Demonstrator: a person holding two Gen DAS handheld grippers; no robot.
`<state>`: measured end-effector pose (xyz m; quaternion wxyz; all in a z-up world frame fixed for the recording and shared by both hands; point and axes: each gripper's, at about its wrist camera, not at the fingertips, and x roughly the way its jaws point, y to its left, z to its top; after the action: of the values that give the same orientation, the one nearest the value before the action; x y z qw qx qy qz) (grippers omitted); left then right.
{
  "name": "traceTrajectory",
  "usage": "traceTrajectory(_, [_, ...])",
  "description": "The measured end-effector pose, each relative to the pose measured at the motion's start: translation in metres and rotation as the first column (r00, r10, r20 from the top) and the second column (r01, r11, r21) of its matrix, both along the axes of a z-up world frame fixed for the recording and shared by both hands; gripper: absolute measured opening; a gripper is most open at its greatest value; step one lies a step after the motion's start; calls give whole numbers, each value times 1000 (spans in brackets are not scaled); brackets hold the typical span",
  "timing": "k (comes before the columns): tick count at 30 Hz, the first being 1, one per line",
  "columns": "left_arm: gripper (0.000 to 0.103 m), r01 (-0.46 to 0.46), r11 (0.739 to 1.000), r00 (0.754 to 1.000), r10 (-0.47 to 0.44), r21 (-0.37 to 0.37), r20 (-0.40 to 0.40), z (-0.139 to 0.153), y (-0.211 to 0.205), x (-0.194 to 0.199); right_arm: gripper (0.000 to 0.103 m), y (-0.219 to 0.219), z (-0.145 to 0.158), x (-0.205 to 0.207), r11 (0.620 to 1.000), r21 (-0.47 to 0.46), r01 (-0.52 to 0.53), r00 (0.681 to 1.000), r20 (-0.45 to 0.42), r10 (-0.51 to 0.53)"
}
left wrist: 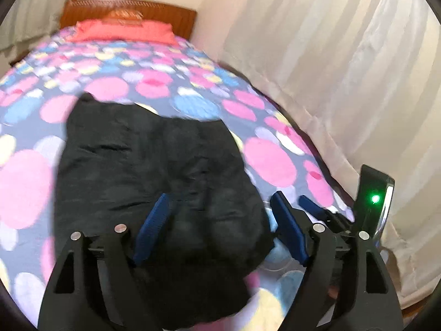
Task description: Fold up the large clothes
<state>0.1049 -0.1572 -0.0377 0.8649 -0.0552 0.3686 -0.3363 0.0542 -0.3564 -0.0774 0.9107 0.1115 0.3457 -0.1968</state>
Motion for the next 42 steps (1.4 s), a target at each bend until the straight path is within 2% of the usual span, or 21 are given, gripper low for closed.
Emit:
traceTrajectory(3, [77, -92, 995, 995, 91, 32, 29, -1, 42, 4, 58, 10, 9, 1, 999, 23, -25, 999, 23, 25])
traceTrajectory(6, [77, -206, 977, 979, 205, 48, 23, -11, 86, 16, 59, 25, 18, 8, 997, 35, -68, 997, 43, 66])
traceTrajectory(8, [77, -261, 965, 965, 261, 40, 4, -17, 111, 21, 69, 38, 21, 16, 993, 52, -105, 994, 48, 103])
traceTrajectory(10, [77, -310, 950, 950, 311, 36, -28, -27, 131, 34, 71, 49, 21, 24, 989, 66, -133, 990, 43, 131])
traceTrajectory(14, [78, -347, 938, 933, 347, 20, -91, -46, 156, 46, 76, 69, 15, 43, 980, 93, -176, 984, 17, 175])
traceTrajectory(17, [78, -332, 943, 935, 327, -14, -139, -59, 157, 54, 78, 79, 5, 58, 981, 76, -176, 983, -42, 180])
traceTrajectory(19, [78, -314, 949, 937, 303, -39, -172, -67, 154, 56, 78, 79, -4, 68, 978, 109, -179, 980, -73, 187])
traceTrajectory(20, [78, -307, 950, 938, 292, -52, -189, -71, 151, 58, 76, 78, -7, 68, 975, 128, -180, 979, -77, 191])
traceTrajectory(21, [79, -306, 950, 937, 289, -61, -197, -73, 149, 61, 50, 77, -10, 70, 972, 147, -186, 977, -78, 198])
traceTrajectory(22, [80, -303, 950, 937, 282, -76, -206, -75, 147, 62, 30, 76, -12, 71, 962, 168, -217, 970, -76, 232])
traceTrajectory(23, [80, -298, 951, 937, 275, -85, -215, -76, 145, 63, 25, 77, -13, 73, 956, 175, -234, 964, -82, 251])
traceTrajectory(25, [80, -295, 951, 939, 271, -95, -211, -73, 141, 63, 14, 79, -8, 72, 958, 132, -255, 961, -77, 266])
traceTrajectory(30, [80, -257, 962, 960, 243, -92, -142, -59, 122, 67, 10, 57, -3, 67, 973, 70, -218, 973, -63, 222])
traceTrajectory(33, [80, -217, 974, 965, 204, -63, -168, -64, 102, 76, 9, 37, -20, 68, 982, 63, -177, 978, -100, 183])
traceTrajectory(34, [80, -200, 979, 966, 192, -29, -175, -69, 89, 79, 9, 30, -25, 70, 984, 62, -167, 978, -114, 173])
traceTrajectory(36, [81, -202, 979, 963, 199, 0, -184, -76, 78, 82, 9, 19, -39, 72, 985, 83, -152, 976, -144, 163])
traceTrajectory(39, [81, -210, 975, 964, 218, 68, -154, -86, 63, 84, 9, 2, -62, 77, 968, 193, -158, 971, -150, 189])
traceTrajectory(42, [81, -202, 973, 969, 215, 113, -121, -93, 56, 86, 9, 5, -71, 80, 969, 184, -164, 969, -152, 193])
